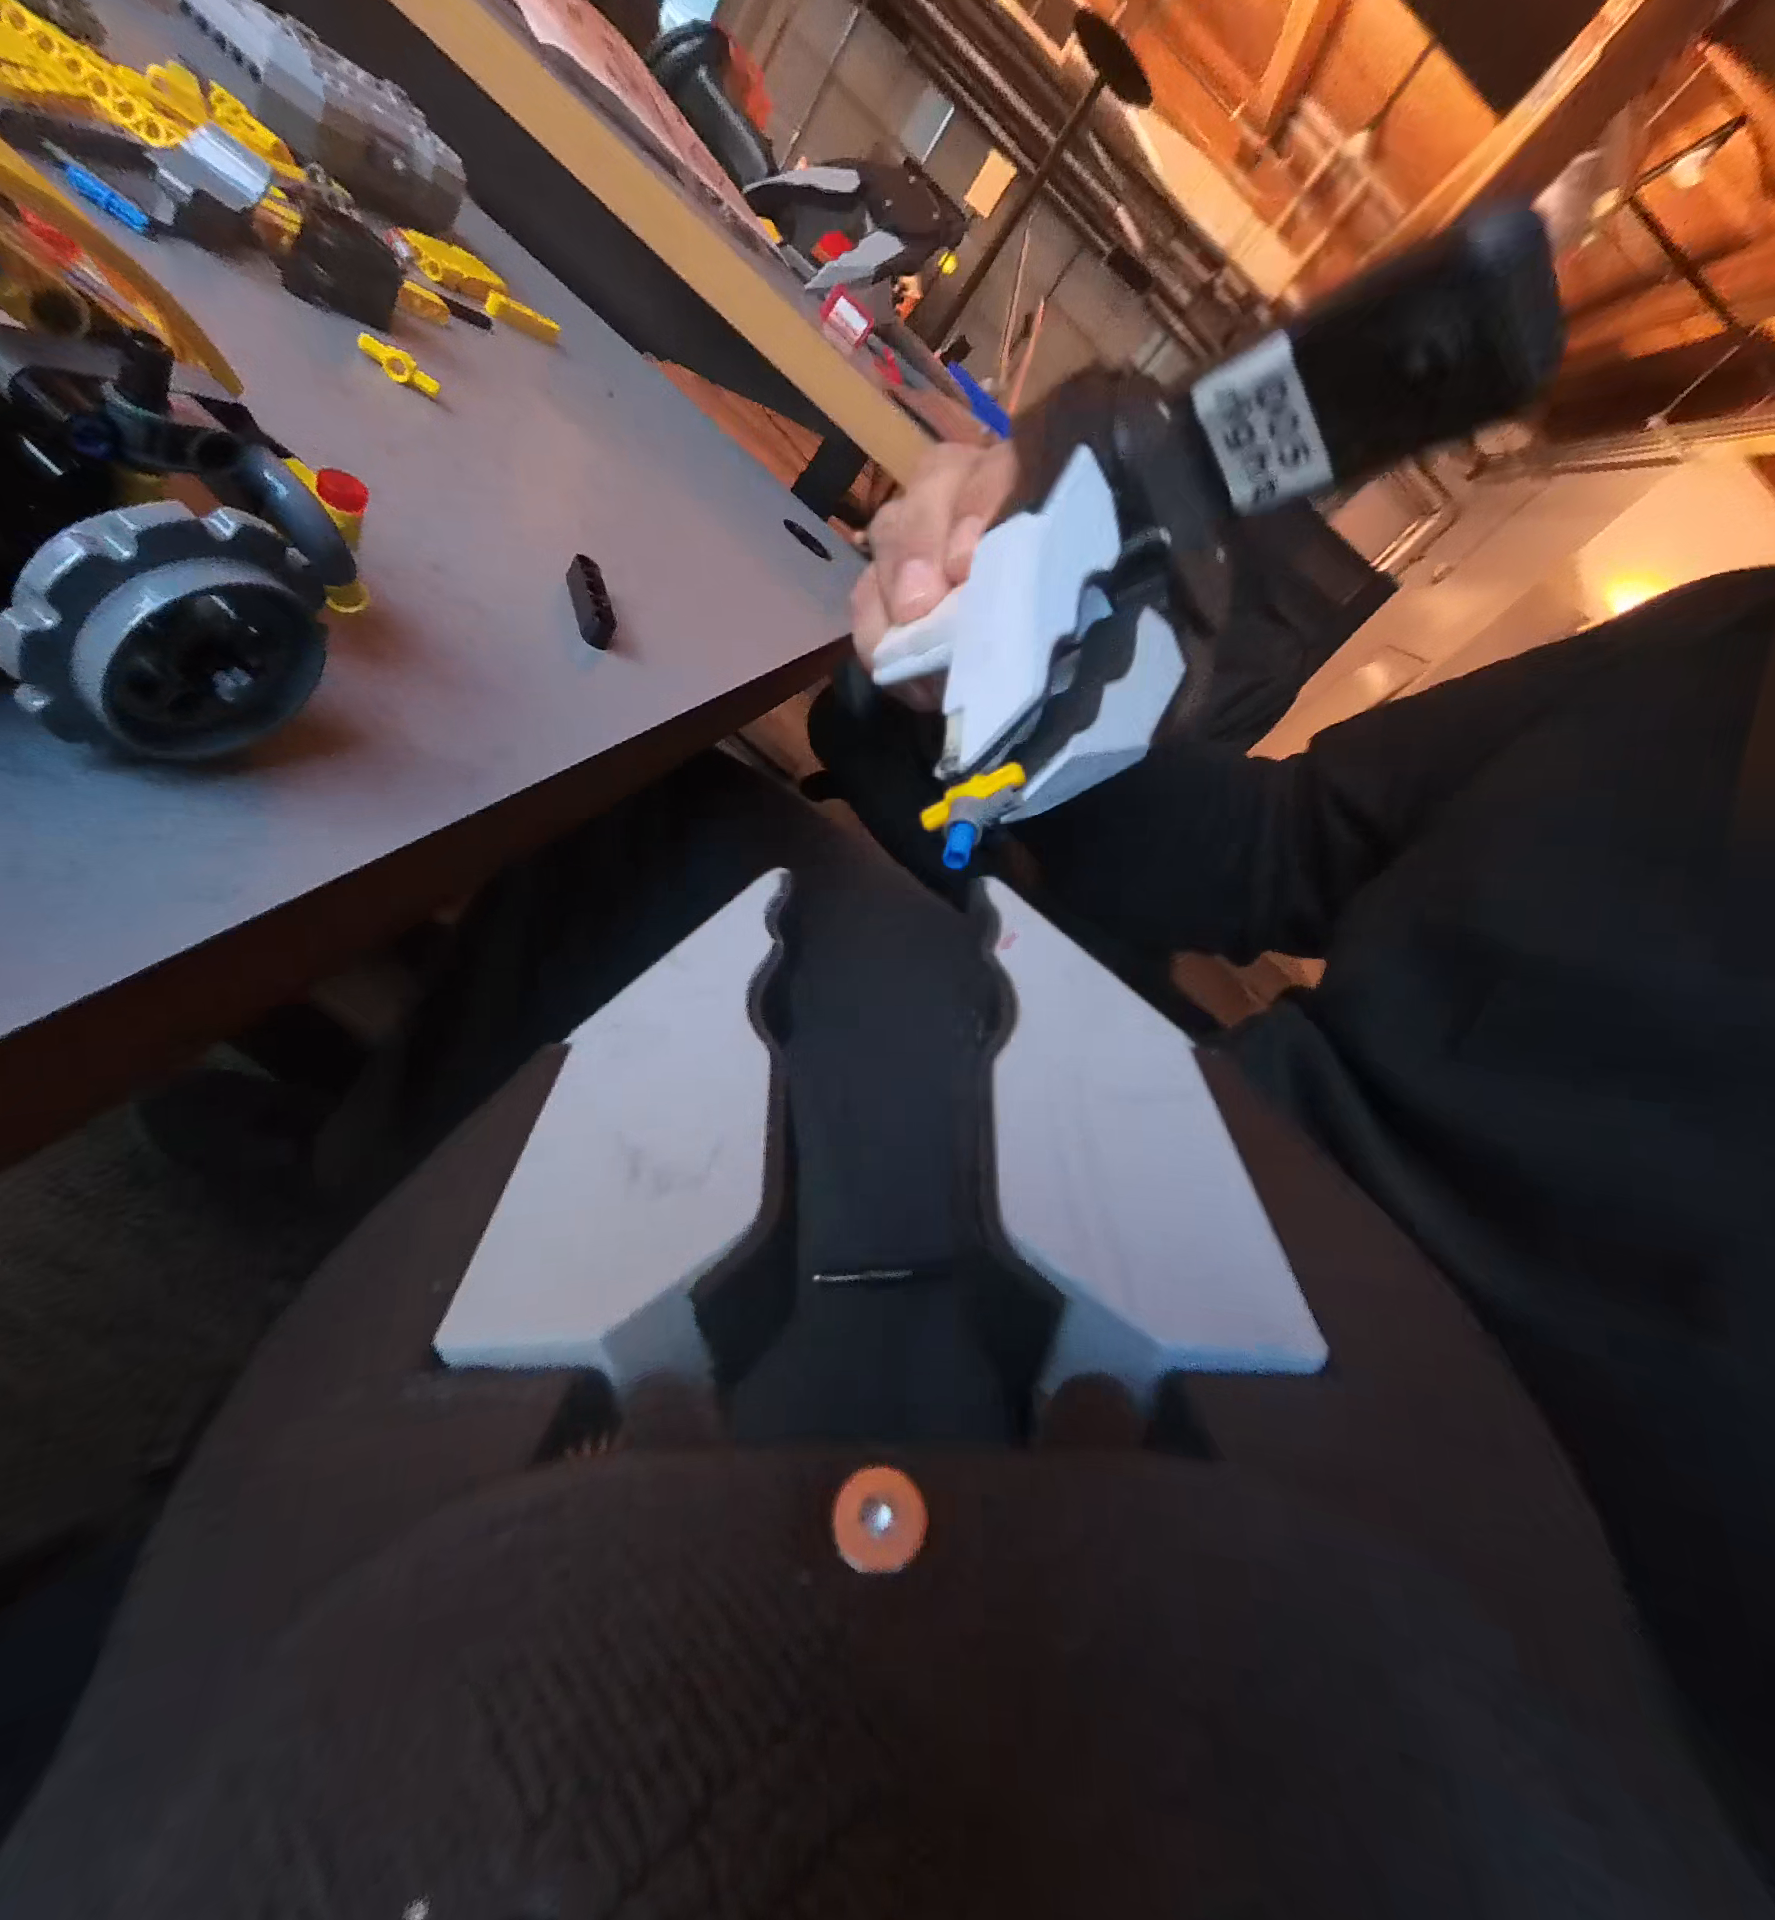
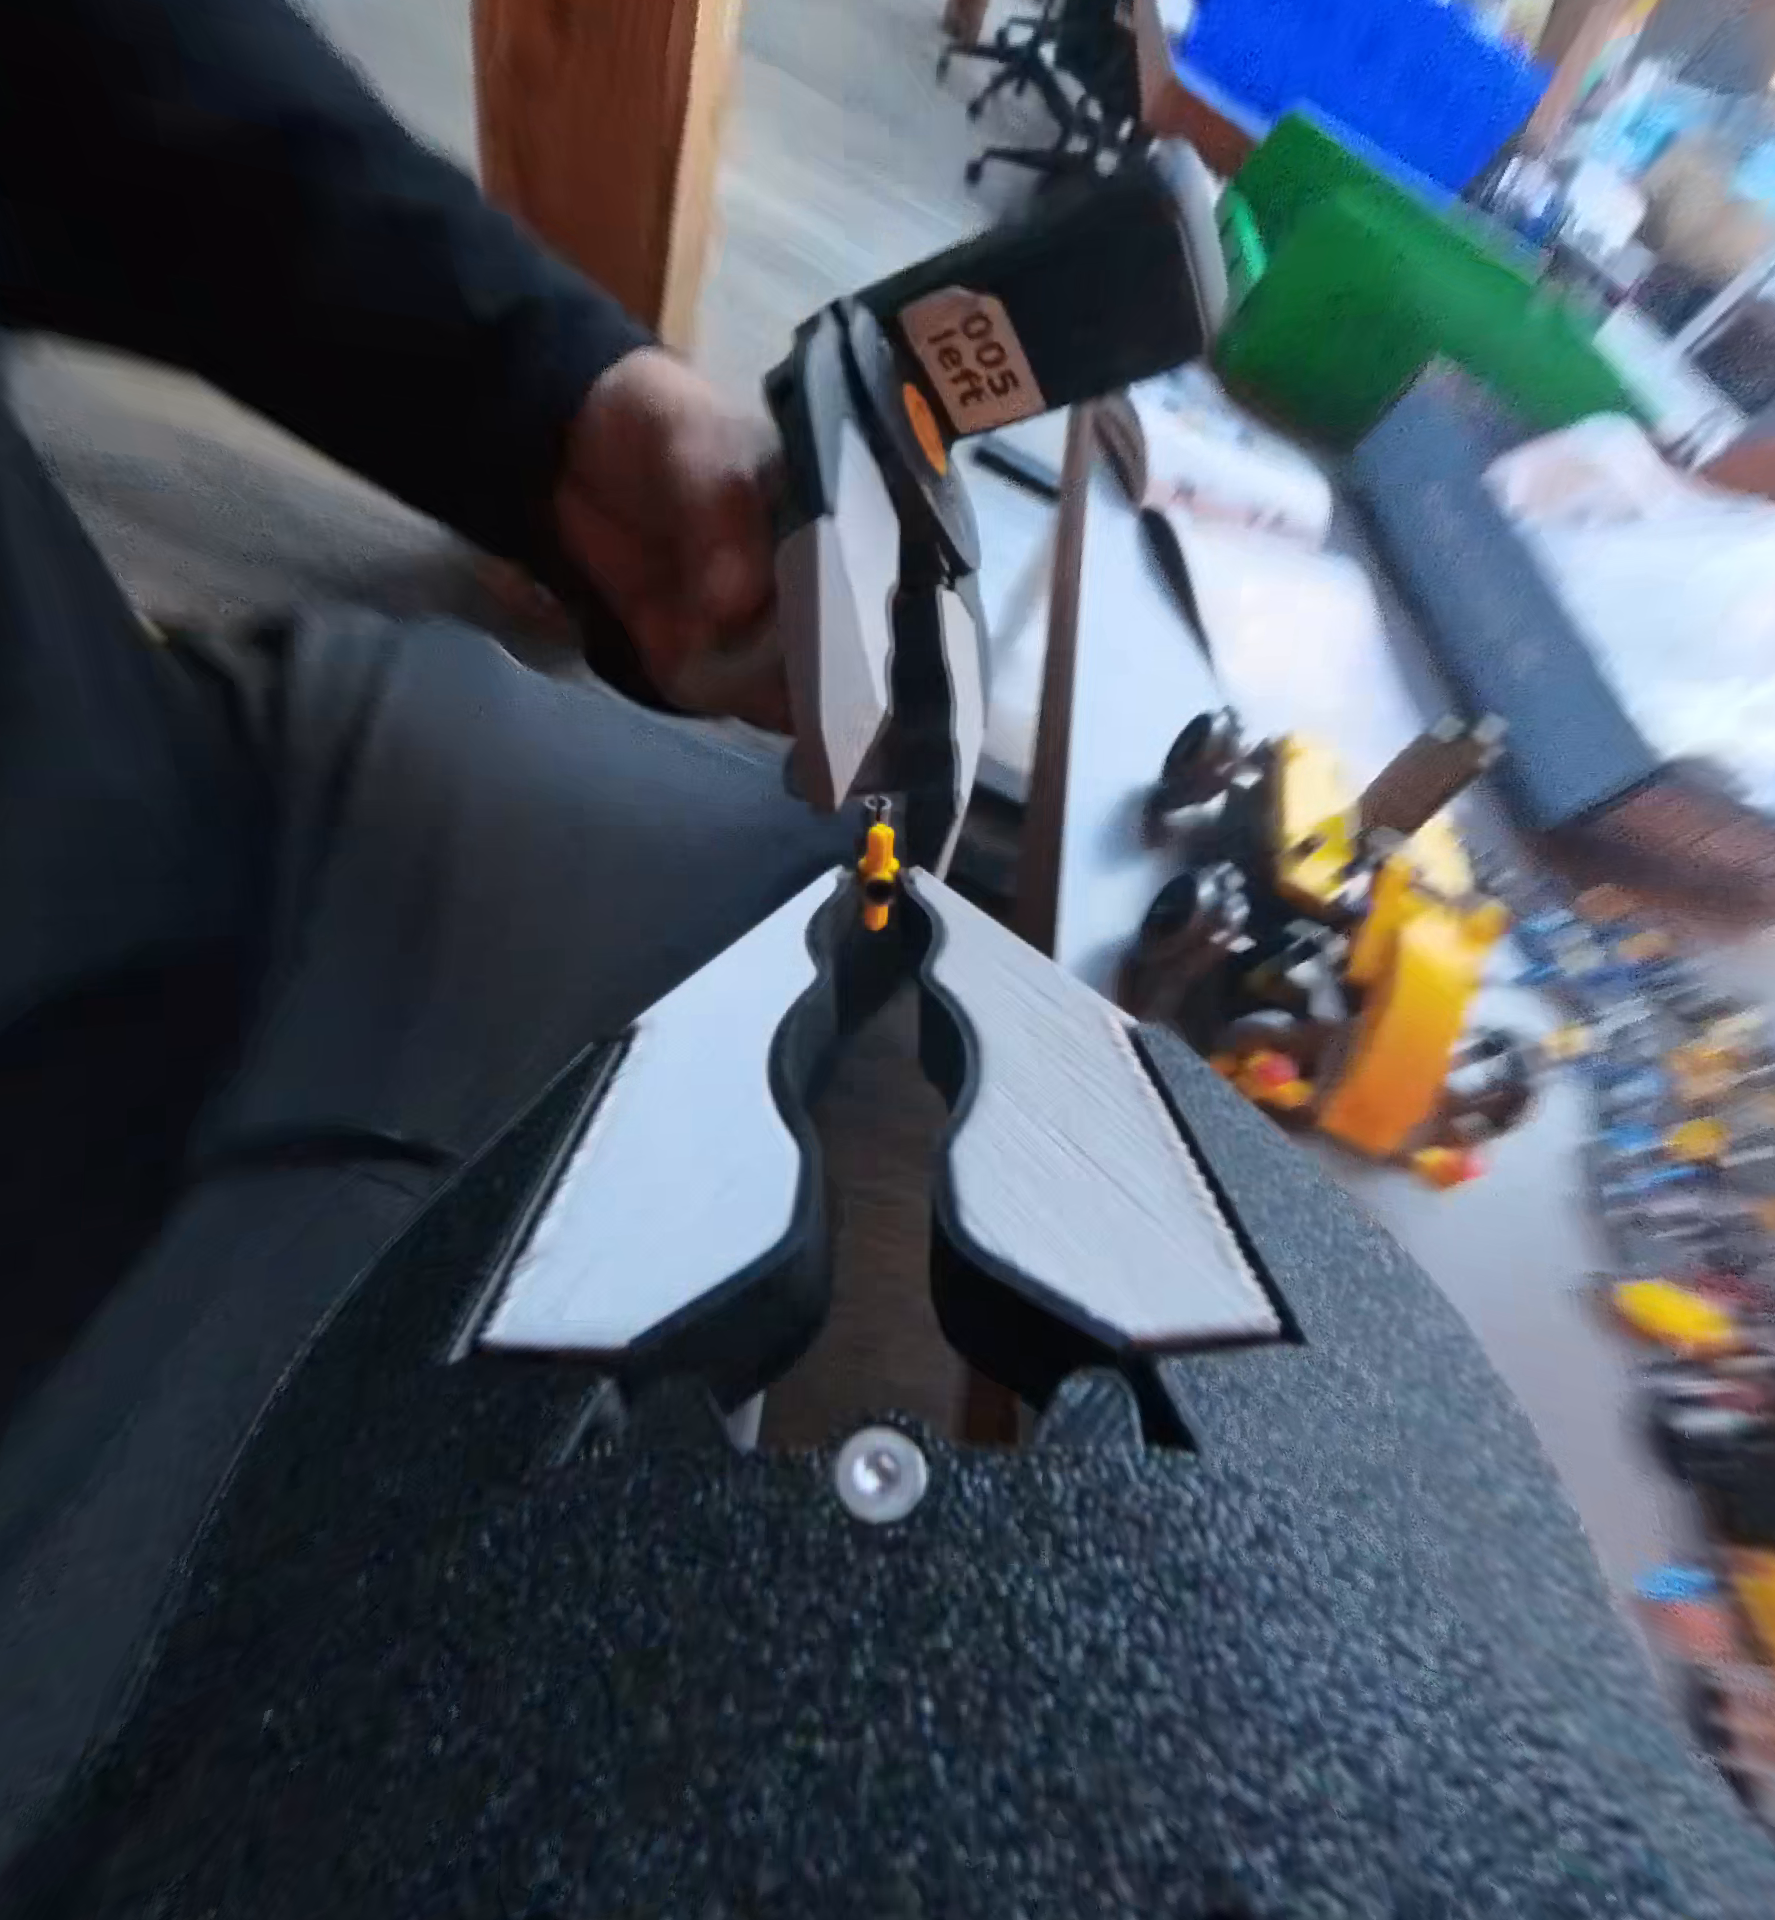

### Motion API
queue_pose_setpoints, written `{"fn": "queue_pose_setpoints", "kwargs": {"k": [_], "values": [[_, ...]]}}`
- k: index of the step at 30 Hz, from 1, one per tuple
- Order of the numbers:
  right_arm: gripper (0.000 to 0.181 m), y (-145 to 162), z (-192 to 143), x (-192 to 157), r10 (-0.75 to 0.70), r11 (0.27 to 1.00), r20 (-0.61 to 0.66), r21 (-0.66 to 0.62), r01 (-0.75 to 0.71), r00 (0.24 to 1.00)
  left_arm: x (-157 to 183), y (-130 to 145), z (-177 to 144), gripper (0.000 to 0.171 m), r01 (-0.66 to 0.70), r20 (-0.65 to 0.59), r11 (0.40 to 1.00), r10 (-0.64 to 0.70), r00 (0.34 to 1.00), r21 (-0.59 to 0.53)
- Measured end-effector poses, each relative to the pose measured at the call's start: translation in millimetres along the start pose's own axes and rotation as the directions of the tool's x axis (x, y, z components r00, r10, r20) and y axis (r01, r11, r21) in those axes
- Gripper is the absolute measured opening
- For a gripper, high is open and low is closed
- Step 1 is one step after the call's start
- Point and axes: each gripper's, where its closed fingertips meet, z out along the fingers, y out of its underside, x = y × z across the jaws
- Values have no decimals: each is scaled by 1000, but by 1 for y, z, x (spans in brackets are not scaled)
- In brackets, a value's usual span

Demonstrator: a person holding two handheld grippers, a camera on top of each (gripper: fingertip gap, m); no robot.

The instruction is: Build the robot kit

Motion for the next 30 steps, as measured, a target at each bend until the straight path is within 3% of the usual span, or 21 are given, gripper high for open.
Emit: {"fn": "queue_pose_setpoints", "kwargs": {"k": [3, 8, 13, 17, 24, 30], "values": [[6, -5, -1, -1, -300, 954, -122, -67, 293, 946, 12, -4, 0, 38, 54, -92, 998, -51, 994, 25], [6, 2, 7, -4, -443, 893, -164, -175, 415, 882, 25, 5, 4, 31, 38, -166, 999, -42, 985, -28], [6, -4, -5, 11, -429, 901, -236, -173, 397, 872, 15, 6, 2, 19, 59, -122, 998, -60, 991, -17], [6, -2, -14, 26, -398, 916, -281, -176, 360, 873, 2, 9, 2, 22, 32, -37, 999, -33, 999, -16], [6, 19, -28, 55, -396, 912, -350, -259, 319, 849, -13, 27, 10, 24, -48, 105, 991, 61, 993, -123], [6, 41, -71, 94, -287, 943, -505, -300, 146, 814, -13, 40, 16, 22, -108, 179, 971, 148, 973, -215]]}}
